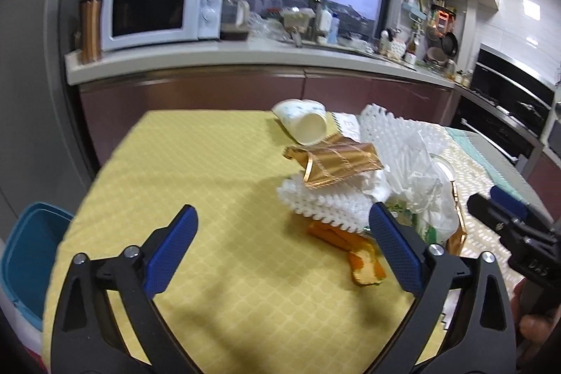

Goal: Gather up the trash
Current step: 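Close the left gripper on the white foam net while the right gripper grasps tissue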

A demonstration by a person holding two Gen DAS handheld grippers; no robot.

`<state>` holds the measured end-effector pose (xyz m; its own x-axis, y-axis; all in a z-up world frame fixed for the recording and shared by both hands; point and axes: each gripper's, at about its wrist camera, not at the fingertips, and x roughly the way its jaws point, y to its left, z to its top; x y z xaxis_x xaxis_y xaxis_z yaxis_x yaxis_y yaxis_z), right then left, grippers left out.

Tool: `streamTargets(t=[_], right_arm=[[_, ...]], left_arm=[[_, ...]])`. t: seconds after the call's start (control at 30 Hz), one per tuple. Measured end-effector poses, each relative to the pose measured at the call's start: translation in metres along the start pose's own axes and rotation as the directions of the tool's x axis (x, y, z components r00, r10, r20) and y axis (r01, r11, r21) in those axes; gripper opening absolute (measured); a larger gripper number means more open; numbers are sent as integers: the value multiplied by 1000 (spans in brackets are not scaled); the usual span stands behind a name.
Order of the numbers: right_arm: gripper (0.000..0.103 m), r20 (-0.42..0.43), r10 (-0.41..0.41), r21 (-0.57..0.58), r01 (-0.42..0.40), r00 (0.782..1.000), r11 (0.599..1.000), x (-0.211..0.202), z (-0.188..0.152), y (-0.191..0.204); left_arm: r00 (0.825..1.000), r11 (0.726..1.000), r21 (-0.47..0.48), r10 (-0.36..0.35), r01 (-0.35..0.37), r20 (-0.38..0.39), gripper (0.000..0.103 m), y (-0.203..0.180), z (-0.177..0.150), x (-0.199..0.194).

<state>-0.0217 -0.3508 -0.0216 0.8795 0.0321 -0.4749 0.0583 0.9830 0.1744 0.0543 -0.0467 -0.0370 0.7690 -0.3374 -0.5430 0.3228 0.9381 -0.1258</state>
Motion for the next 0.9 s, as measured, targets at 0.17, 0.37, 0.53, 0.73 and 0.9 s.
streamTargets(t=[0.17,0.37,0.53,0.73,0.9], right_arm=[[78,-56,7,-3,-7,998,1000,7,-11,4],[73,-99,-4,10,5,995,1000,15,-18,3],[55,-112,34,51,-28,993,998,14,-21,-3],[27,-113,90,69,-83,990,994,10,-23,-2],[9,-105,123,80,-115,987,990,3,-22,-1]], left_arm=[[994,997,-27,-80,78,-72,80,-4,3,30],[975,983,-78,-174,164,-135,62,-6,6,58],[951,963,-126,-259,240,-167,32,-8,3,71],[939,949,-149,-302,279,-165,14,-6,3,73],[937,945,-142,-316,296,-148,13,-4,2,61]])
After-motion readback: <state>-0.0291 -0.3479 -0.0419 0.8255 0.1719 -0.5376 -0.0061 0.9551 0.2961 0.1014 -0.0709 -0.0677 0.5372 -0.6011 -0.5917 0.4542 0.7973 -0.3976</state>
